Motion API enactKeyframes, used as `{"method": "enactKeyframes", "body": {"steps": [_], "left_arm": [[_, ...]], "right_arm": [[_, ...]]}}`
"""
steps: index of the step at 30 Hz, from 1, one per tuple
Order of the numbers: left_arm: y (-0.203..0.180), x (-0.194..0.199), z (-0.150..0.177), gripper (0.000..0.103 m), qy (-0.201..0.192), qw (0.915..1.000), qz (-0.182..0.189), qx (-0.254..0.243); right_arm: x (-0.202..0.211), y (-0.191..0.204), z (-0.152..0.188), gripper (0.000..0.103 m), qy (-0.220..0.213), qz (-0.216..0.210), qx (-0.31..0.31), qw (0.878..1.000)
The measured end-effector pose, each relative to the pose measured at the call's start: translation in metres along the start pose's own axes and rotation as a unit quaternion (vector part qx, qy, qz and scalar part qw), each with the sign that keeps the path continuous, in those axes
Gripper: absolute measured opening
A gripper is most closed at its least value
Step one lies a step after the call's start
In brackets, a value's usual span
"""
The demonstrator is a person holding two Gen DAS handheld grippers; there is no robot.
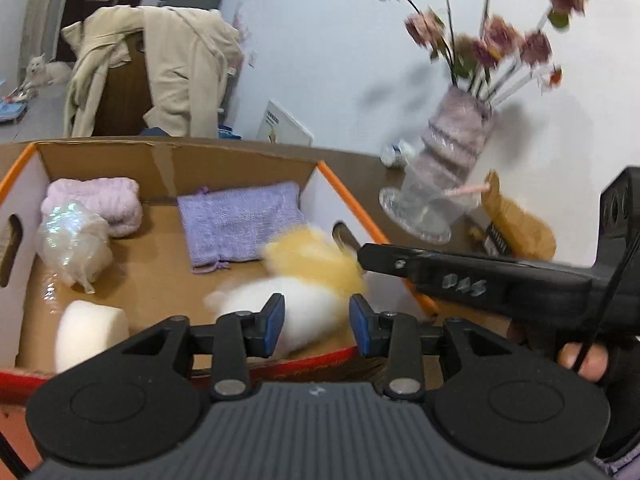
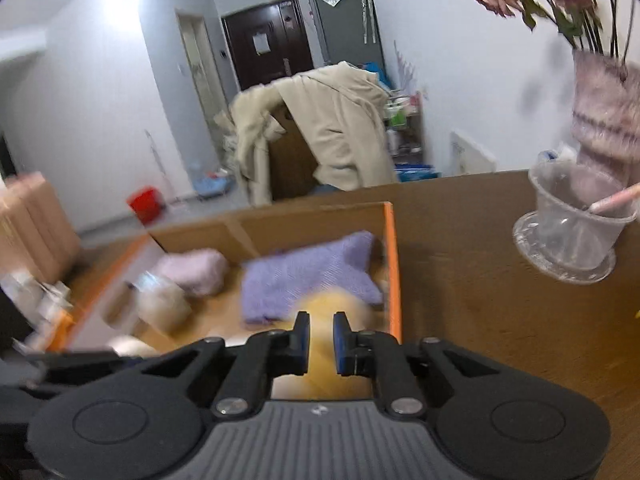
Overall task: Organize soft objects
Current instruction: 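Grasp the white-and-yellow plush sheep with both tools and drop it into the box, then grasp the light-blue plush with the right tool and lift it toward the box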
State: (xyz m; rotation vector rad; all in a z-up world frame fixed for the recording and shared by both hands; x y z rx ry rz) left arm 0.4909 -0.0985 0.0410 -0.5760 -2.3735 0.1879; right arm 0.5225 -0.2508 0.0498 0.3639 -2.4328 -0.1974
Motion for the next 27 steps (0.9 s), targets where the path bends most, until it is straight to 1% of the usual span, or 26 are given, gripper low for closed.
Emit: {"method": "enactKeyframes", "body": {"steps": [2, 4, 5, 8, 9, 10, 11, 12, 14, 15, 16, 18, 19, 20, 21, 24, 27], "left_arm": [[-0.001, -0.001, 0.004, 0.04, -0.001, 0.9999, -0.01, -0.007], [0.002, 0.007, 0.007, 0.041, -0.007, 0.9999, -0.015, 0.001], [0.002, 0.015, 0.008, 0.041, -0.013, 0.9998, -0.017, 0.003], [-0.003, 0.05, 0.008, 0.046, -0.038, 0.9988, -0.032, -0.003], [-0.006, 0.062, 0.008, 0.051, -0.048, 0.9982, -0.035, -0.008], [-0.009, 0.077, 0.01, 0.058, -0.06, 0.9972, -0.041, -0.013], [-0.012, 0.092, 0.013, 0.062, -0.073, 0.9962, -0.045, -0.019], [-0.016, 0.104, 0.016, 0.069, -0.082, 0.9952, -0.048, -0.023], [-0.023, 0.13, 0.029, 0.073, -0.099, 0.9925, -0.062, -0.035], [-0.027, 0.142, 0.037, 0.076, -0.105, 0.9908, -0.072, -0.045], [-0.031, 0.152, 0.045, 0.081, -0.111, 0.989, -0.082, -0.053], [-0.038, 0.173, 0.069, 0.087, -0.127, 0.9844, -0.098, -0.073], [-0.041, 0.181, 0.079, 0.09, -0.131, 0.9831, -0.102, -0.077], [-0.041, 0.189, 0.091, 0.092, -0.134, 0.9828, -0.101, -0.076], [-0.041, 0.195, 0.103, 0.094, -0.136, 0.9833, -0.098, -0.071], [-0.036, 0.21, 0.139, 0.095, -0.134, 0.9861, -0.089, -0.044], [-0.025, 0.223, 0.168, 0.097, -0.123, 0.9898, -0.07, -0.015]], "right_arm": [[-0.003, 0.005, 0.006, 0.015, 0.001, 0.018, 0.018, 1.0], [0.001, 0.007, 0.009, 0.015, 0.003, 0.014, 0.019, 1.0], [0.007, 0.008, 0.009, 0.015, -0.001, 0.016, 0.022, 1.0], [0.036, 0.011, 0.004, 0.017, -0.027, 0.012, 0.031, 0.999], [0.049, 0.011, 0.003, 0.019, -0.04, 0.008, 0.034, 0.999], [0.062, 0.013, 0.002, 0.023, -0.051, 0.005, 0.036, 0.998], [0.076, 0.014, 0.001, 0.03, -0.062, 0.0, 0.039, 0.997], [0.093, 0.016, 0.003, 0.034, -0.074, -0.008, 0.042, 0.996], [0.122, 0.02, 0.009, 0.043, -0.092, -0.02, 0.049, 0.994], [0.134, 0.022, 0.012, 0.045, -0.098, -0.022, 0.052, 0.994], [0.148, 0.025, 0.018, 0.048, -0.105, -0.024, 0.056, 0.993], [0.172, 0.031, 0.035, 0.056, -0.118, -0.026, 0.055, 0.991], [0.181, 0.034, 0.045, 0.062, -0.121, -0.028, 0.056, 0.991], [0.189, 0.038, 0.058, 0.065, -0.12, -0.029, 0.06, 0.991], [0.193, 0.042, 0.073, 0.065, -0.114, -0.028, 0.069, 0.991], [0.201, 0.053, 0.118, 0.065, -0.098, -0.01, 0.089, 0.991], [0.201, 0.064, 0.157, 0.066, -0.08, 0.003, 0.086, 0.993]]}}
Point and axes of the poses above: each gripper's, at about its wrist camera, not at the fingertips, and x roughly against the way its jaws point, y to its left, z to its underside, the point moved 4 cm from there along -x, roughly the way its jaws point, and after that the axes turned 4 degrees about -x, right-handed, at the moved point
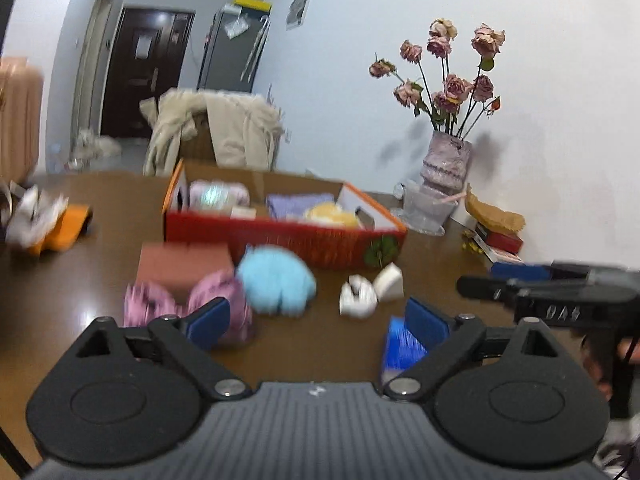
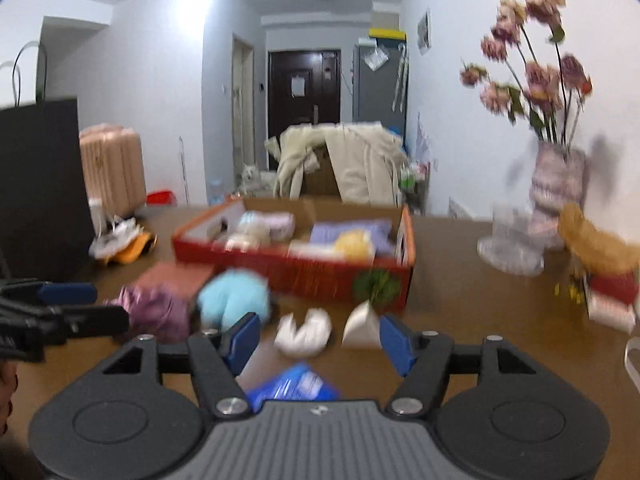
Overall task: Organize soft objects
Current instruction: 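Grasp the light-blue plush with the right tool and lift it toward the box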
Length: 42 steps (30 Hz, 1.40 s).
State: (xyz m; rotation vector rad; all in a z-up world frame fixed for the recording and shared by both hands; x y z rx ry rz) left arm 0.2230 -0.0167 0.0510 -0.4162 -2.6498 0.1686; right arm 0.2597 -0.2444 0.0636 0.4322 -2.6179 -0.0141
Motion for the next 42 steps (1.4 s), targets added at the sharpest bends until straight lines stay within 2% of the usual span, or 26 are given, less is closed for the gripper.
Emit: {"method": "enactKeyframes", "body": {"steps": [2, 6, 10, 15, 19, 26, 28, 29, 30, 34, 38, 42], "left_arm": [[0.011, 0.005, 0.013, 0.098, 0.014, 0.9998, 0.001, 0.013], [0.028, 0.01, 0.028, 0.098, 0.036, 0.9992, -0.017, -0.004], [0.046, 0.014, 0.029, 0.098, 0.037, 0.9992, -0.011, 0.004], [0.06, 0.007, 0.015, 0.098, 0.033, 0.9993, -0.017, 0.005], [0.066, -0.007, 0.002, 0.098, 0.031, 0.9993, -0.02, 0.0], [0.079, -0.041, 0.002, 0.098, 0.056, 0.9981, -0.025, 0.005], [0.083, -0.049, 0.005, 0.098, 0.062, 0.9976, -0.025, 0.016], [0.086, -0.052, 0.006, 0.098, 0.064, 0.9974, -0.024, 0.021], [0.088, -0.055, 0.008, 0.099, 0.068, 0.9971, -0.022, 0.027], [0.089, -0.057, 0.008, 0.099, 0.067, 0.997, -0.027, 0.026], [0.087, -0.047, -0.003, 0.098, 0.045, 0.998, -0.038, 0.025], [0.086, -0.047, -0.018, 0.097, 0.031, 0.9984, -0.033, 0.032]], "right_arm": [[0.002, 0.01, 0.016, 0.067, 0.016, 0.002, -0.013, 1.0], [0.001, 0.027, 0.035, 0.067, 0.029, 0.026, -0.033, 0.999], [-0.002, 0.043, 0.036, 0.066, 0.027, 0.035, -0.041, 0.998], [-0.01, 0.06, 0.029, 0.064, 0.021, 0.035, -0.027, 0.999], [-0.022, 0.05, 0.022, 0.064, 0.031, 0.073, -0.036, 0.996], [-0.05, 0.013, 0.027, 0.065, 0.067, 0.121, -0.075, 0.988], [-0.06, 0.009, 0.029, 0.06, 0.08, 0.103, -0.085, 0.988], [-0.064, 0.01, 0.029, 0.054, 0.087, 0.086, -0.092, 0.988], [-0.069, 0.012, 0.029, 0.052, 0.093, 0.065, -0.097, 0.989], [-0.078, 0.034, 0.024, 0.043, 0.082, -0.006, -0.079, 0.993], [-0.076, 0.041, 0.005, 0.045, 0.056, 0.001, -0.061, 0.997], [-0.077, 0.043, -0.013, 0.046, 0.041, -0.033, -0.062, 0.997]]}}
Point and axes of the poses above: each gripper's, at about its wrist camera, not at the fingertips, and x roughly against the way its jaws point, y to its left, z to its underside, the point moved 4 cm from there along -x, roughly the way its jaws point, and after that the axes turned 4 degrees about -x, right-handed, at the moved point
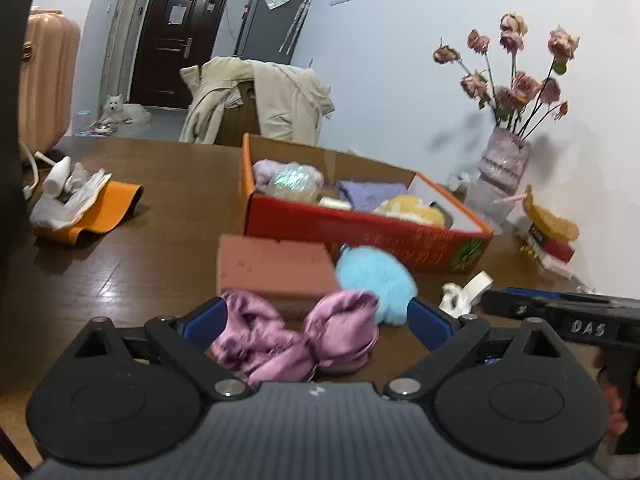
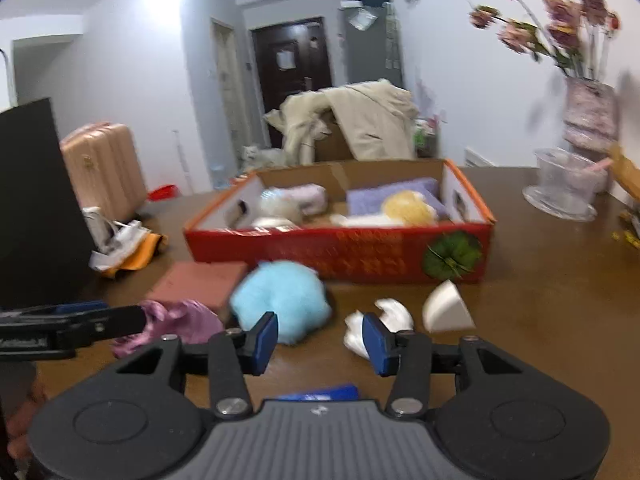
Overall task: Organize soft objects
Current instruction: 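Grasp the light-blue plush with the right tool and lift it toward the box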
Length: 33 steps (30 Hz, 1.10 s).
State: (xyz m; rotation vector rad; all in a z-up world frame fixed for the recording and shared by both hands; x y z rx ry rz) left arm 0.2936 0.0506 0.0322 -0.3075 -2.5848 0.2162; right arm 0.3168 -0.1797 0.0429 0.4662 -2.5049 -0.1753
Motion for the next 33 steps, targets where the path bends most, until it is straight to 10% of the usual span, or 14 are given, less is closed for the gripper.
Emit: {"method": "enactKeyframes", "body": {"steps": [4, 13, 16, 25, 30, 33], "left_arm": [[-0.008, -0.015, -0.018, 0.077, 0.006, 0.9999, 0.015, -0.004], [-0.013, -0.037, -0.018, 0.073, 0.029, 0.9993, -0.021, -0.007], [-0.026, -0.038, -0.022, 0.072, 0.028, 0.9993, -0.019, -0.015], [-0.094, -0.07, -0.003, 0.063, 0.073, 0.9953, 0.063, -0.013], [-0.108, -0.106, 0.012, 0.061, 0.115, 0.9894, 0.087, 0.019], [-0.105, -0.117, 0.017, 0.043, 0.124, 0.9829, 0.124, 0.055]], "right_arm": [[-0.032, 0.008, -0.018, 0.053, 0.02, -0.048, 0.007, 0.999], [-0.124, 0.001, -0.023, 0.061, 0.1, -0.087, -0.011, 0.991], [-0.119, -0.019, -0.017, 0.035, 0.107, -0.116, -0.076, 0.984], [-0.051, -0.087, 0.009, 0.035, 0.08, -0.042, -0.121, 0.988], [-0.047, -0.113, 0.015, 0.035, 0.078, -0.069, -0.163, 0.981], [-0.049, -0.117, 0.016, 0.034, 0.08, -0.087, -0.177, 0.977]]}}
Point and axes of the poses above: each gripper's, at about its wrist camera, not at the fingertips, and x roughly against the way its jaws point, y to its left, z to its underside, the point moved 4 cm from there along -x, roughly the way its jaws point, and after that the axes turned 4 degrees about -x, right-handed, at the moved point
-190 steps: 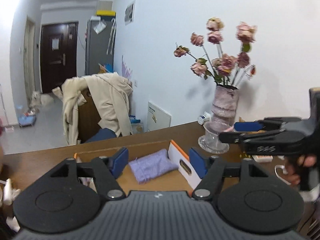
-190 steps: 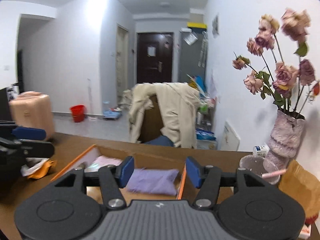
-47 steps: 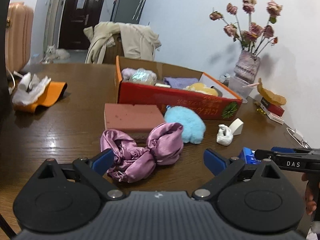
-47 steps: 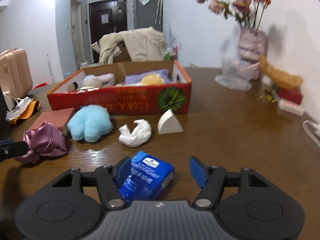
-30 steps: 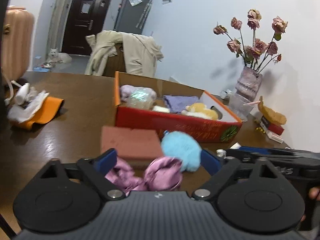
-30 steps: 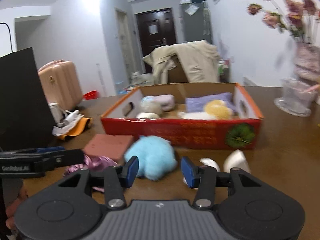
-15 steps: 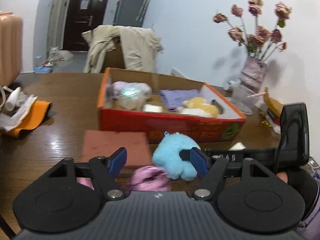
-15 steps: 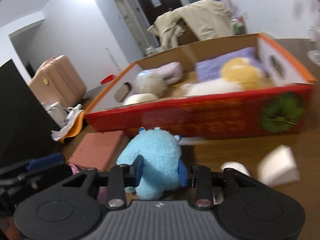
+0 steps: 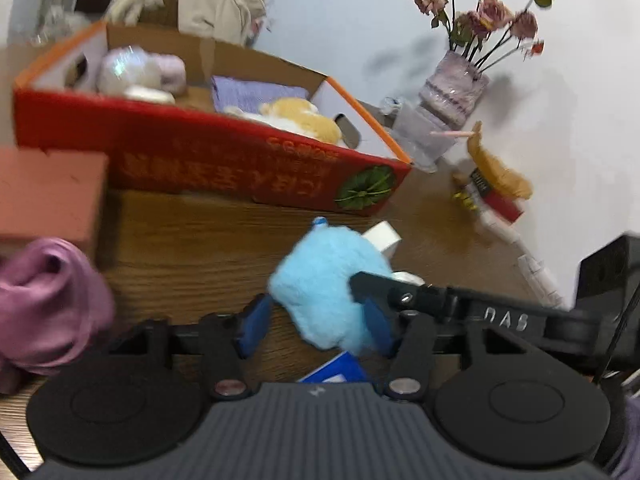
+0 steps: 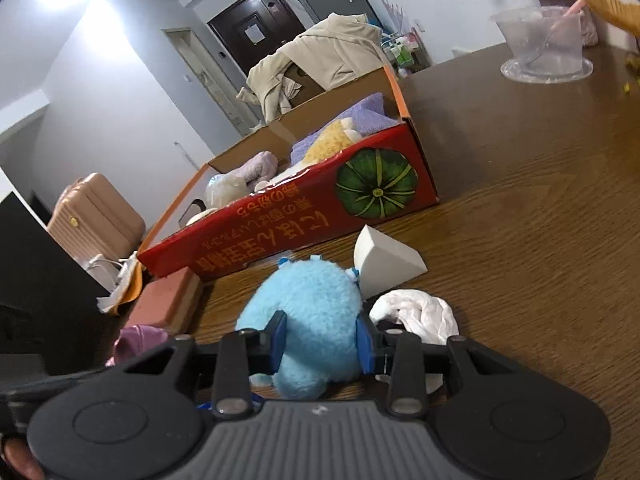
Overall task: Organize soft objects
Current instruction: 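Lower the light-blue plush into the box and open the right tool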
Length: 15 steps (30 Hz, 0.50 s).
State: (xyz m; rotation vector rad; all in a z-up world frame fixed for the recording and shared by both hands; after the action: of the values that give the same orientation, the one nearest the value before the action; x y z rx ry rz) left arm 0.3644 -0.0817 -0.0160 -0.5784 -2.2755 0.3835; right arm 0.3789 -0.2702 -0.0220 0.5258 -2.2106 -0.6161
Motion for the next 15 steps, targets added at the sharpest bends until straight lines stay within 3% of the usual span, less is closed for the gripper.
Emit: {"method": "enactKeyframes", "body": {"steps": [2, 5, 9, 12, 15], "left_arm": [[0.002, -0.001, -0.002, 0.037, -0.002, 0.9996, 0.02, 0.018], [-0.013, 0.018, -0.013, 0.037, -0.041, 0.9991, 0.012, 0.0], [-0.018, 0.043, -0.062, 0.037, -0.094, 0.9952, 0.002, -0.026], [0.012, 0.023, -0.116, 0.042, -0.078, 0.9969, 0.01, -0.013], [0.058, -0.013, -0.159, 0.039, -0.053, 0.9976, 0.006, 0.044]], "right_arm": [[0.002, 0.001, -0.002, 0.034, -0.003, 0.004, 0.003, 1.0], [0.015, 0.011, -0.013, 0.034, -0.019, -0.017, 0.006, 1.0], [0.02, 0.049, -0.061, 0.034, -0.058, -0.042, 0.059, 0.996], [-0.017, 0.072, -0.114, 0.034, -0.058, -0.036, 0.103, 0.992], [-0.085, 0.082, -0.162, 0.034, -0.022, -0.007, 0.122, 0.992]]}}
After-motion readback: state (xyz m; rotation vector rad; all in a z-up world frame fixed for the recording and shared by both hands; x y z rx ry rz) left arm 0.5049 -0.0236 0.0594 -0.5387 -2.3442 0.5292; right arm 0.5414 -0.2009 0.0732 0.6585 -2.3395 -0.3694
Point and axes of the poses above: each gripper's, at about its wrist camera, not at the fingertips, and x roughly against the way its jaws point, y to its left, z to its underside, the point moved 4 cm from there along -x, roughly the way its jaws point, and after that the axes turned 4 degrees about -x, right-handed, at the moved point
